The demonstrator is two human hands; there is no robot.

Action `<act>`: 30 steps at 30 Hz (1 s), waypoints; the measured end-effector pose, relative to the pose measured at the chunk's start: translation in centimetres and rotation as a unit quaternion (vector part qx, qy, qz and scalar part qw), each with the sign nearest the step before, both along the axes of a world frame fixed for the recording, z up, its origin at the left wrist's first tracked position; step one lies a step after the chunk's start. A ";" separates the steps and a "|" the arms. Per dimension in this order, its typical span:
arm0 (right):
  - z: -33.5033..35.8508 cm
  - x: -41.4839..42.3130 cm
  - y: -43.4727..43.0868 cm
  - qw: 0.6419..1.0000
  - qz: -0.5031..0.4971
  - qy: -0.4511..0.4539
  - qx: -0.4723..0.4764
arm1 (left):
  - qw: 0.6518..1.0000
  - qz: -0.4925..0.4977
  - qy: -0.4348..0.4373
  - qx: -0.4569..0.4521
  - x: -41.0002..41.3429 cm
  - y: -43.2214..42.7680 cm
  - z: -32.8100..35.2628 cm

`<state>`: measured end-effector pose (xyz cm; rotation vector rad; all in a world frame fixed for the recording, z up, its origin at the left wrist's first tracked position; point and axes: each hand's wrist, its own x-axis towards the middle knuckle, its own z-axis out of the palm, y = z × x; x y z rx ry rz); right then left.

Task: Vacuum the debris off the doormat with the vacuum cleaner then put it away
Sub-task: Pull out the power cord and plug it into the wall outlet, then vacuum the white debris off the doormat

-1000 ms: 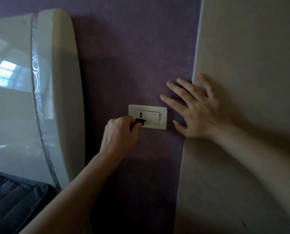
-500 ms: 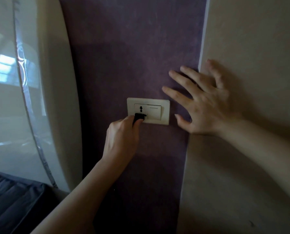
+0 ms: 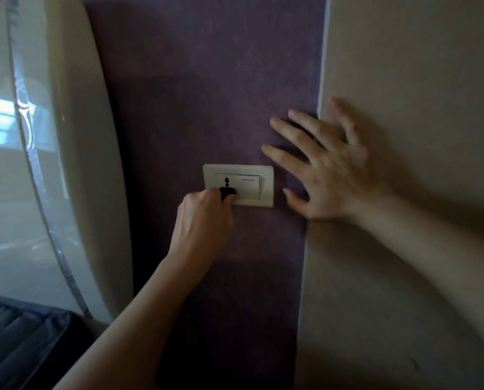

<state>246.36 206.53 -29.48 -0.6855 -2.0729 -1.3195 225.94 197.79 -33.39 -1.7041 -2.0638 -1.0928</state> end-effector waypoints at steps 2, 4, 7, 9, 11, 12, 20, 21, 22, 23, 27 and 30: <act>0.0 0.0 0.0 1.000 0.004 0.000 -0.013 | 1.000 -0.003 -0.011 0.005 -0.2 0.2 -0.3; 0.0 0.0 -0.3 1.000 0.001 0.003 -0.026 | 1.000 -0.002 -0.018 -0.002 -0.3 0.0 -0.2; 0.2 0.1 -0.7 0.999 -0.012 -0.009 -0.052 | 0.999 0.008 -0.020 -0.043 -0.4 -0.3 0.3; 0.7 0.2 -1.3 0.995 -0.021 -0.027 -0.092 | 0.994 0.018 -0.024 -0.104 -0.6 -0.5 1.5; 1.7 0.5 -2.4 0.986 -0.025 -0.037 -0.158 | 0.986 0.016 -0.018 -0.167 -0.6 -1.0 3.4; 2.3 0.5 -3.1 0.980 -0.028 -0.040 -0.194 | 0.981 0.018 -0.012 -0.193 -0.5 -1.5 4.7; 12.5 1.2 -10.7 0.907 0.004 0.000 -0.421 | 0.978 -0.035 0.077 -0.192 -0.3 -7.4 19.7; 14.6 1.2 -11.6 0.900 0.005 0.007 -0.436 | 0.975 -0.053 0.091 -0.197 -0.2 -8.1 21.8; 16.8 1.2 -12.5 0.894 0.003 0.011 -0.447 | 0.970 -0.074 0.103 -0.206 -0.2 -8.9 23.8; 19.0 1.2 -13.4 0.891 -0.001 0.016 -0.454 | 0.966 -0.092 0.110 -0.214 -0.1 -9.7 25.9; 28.1 1.6 -17.2 0.890 -0.022 0.042 -0.454 | 0.958 -0.137 0.111 -0.225 0.2 -13.1 34.3; 33.5 2.2 -20.5 0.877 -0.041 0.064 -0.475 | 0.957 -0.155 0.124 -0.213 1.0 -15.6 39.3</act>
